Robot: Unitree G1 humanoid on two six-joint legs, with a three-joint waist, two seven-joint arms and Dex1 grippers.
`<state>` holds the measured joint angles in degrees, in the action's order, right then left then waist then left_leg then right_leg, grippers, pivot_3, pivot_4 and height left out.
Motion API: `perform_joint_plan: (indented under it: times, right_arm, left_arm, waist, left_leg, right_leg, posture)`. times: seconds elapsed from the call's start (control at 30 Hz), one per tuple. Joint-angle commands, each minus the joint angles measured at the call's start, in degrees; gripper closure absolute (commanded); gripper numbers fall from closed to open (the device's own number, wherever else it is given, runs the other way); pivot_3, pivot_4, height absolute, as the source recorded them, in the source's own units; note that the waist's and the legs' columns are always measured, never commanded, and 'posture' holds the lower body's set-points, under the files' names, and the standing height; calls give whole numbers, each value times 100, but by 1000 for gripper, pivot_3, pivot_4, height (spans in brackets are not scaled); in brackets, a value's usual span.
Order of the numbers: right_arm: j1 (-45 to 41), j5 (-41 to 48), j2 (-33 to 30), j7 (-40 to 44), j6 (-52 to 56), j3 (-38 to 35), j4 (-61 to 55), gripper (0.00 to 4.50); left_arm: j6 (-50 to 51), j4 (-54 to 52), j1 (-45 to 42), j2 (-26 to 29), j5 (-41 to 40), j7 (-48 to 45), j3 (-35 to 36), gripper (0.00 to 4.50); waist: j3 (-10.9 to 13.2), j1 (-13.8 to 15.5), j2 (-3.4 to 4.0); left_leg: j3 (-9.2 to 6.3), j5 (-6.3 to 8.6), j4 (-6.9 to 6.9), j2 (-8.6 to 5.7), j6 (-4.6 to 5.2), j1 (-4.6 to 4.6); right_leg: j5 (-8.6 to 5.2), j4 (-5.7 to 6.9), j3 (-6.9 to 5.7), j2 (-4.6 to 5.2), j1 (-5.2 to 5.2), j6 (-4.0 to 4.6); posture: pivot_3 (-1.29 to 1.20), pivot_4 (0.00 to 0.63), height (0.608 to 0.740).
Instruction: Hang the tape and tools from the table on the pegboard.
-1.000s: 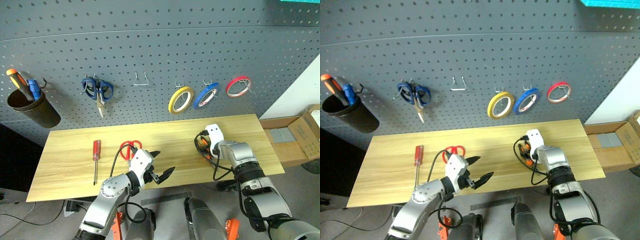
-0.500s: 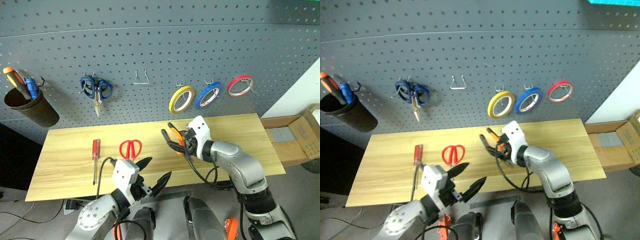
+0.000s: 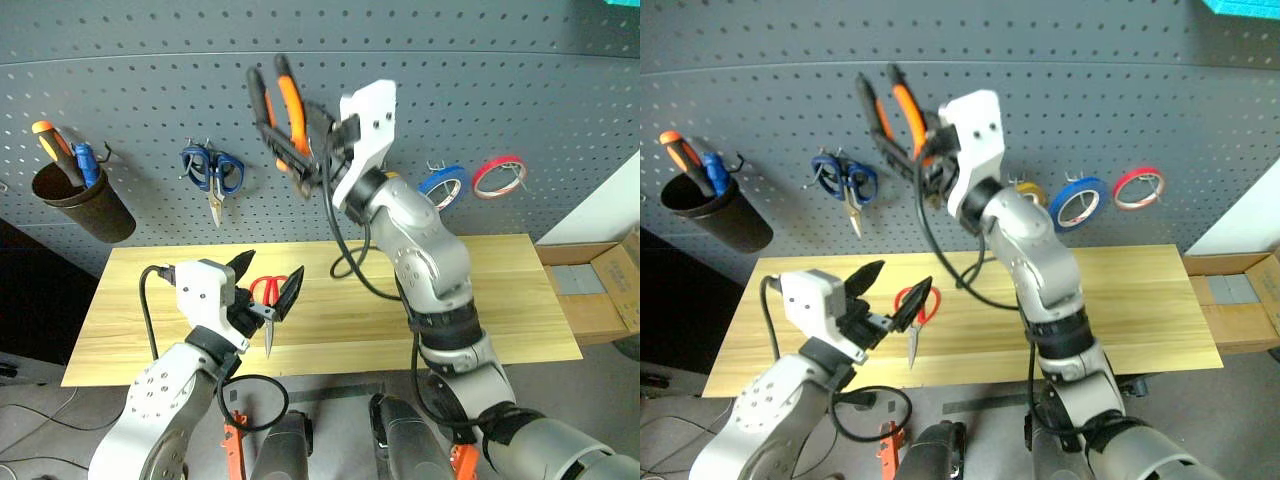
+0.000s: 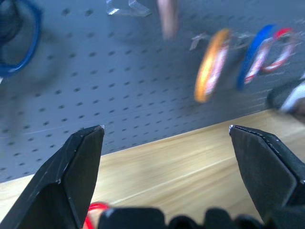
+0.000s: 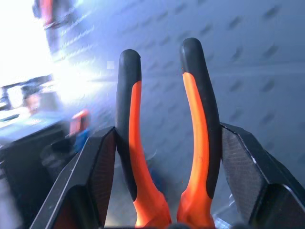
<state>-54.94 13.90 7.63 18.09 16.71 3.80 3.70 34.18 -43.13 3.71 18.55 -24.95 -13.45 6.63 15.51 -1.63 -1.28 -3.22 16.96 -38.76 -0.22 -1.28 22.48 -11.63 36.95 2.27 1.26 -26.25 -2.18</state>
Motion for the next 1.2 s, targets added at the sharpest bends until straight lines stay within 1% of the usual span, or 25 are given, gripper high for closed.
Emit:
perform_joint_plan:
  times: [0.03, 0.2, 0.37, 0.57, 0.83, 1.03, 1.2]
  right_arm:
    - [-588, -89, 254, -205, -1048, -168, 470, 1773]
    - [-882, -148, 359, -508, -1793, -276, 1177, 1773]
    - [-1039, -188, 416, -677, -2239, -247, 1653, 1773]
    - [-817, -168, 607, -917, -2655, -213, 2059, 1773]
    - [-272, -231, 817, -1181, -3004, 149, 2419, 1773]
    - [221, -226, 738, -1186, -2951, 452, 2431, 1773]
    - [315, -187, 645, -1270, -2838, 487, 2356, 1773]
  left_arm:
    - [-390, 415, -573, 82, 114, -226, -45, 0]
    - [-819, 1438, -1456, 267, 322, -600, -73, 0]
    - [-1052, 1971, -1856, 310, 389, -799, -88, 0]
    - [-1150, 2109, -1927, 248, 455, -837, -144, 0]
    - [-1088, 2048, -1892, 200, 497, -817, -116, 0]
    - [-1052, 1975, -1721, 308, 462, -846, 29, 0]
    - [-1025, 1950, -1710, 321, 463, -821, 62, 0]
  waist:
    - [-1, 14, -1]
    - [0, 17, -1]
    - [5, -4, -2]
    - [11, -3, -2]
    - [77, -2, -6]
    - [85, 0, -8]
    - [86, 5, -6]
  left_leg:
    - [-1, -1, 0, -1, -1, 8]
    - [-9, -1, 0, -3, -2, 23]
    - [-5, -1, 0, -4, -1, 34]
    - [-5, -1, -1, 1, 0, 39]
    - [-6, -3, -6, 0, 1, 33]
    - [-7, -2, -4, 1, 2, 33]
    - [-8, -2, -4, 0, 2, 20]
  right_leg:
    - [0, 0, -3, 2, -7, 1]
    - [1, -4, -15, 9, -13, 3]
    - [1, -2, -10, 14, -31, 3]
    - [4, 9, -9, 35, -43, 8]
    - [12, 20, -11, 34, -40, 13]
    - [11, 15, -11, 34, -40, 13]
    - [11, 13, -12, 35, -22, 13]
  posture:
    - [101, 254, 740]
    - [91, 266, 740]
    - [83, 284, 740]
    - [96, 297, 740]
    - [108, 314, 740]
    - [115, 321, 740]
    - [120, 323, 740]
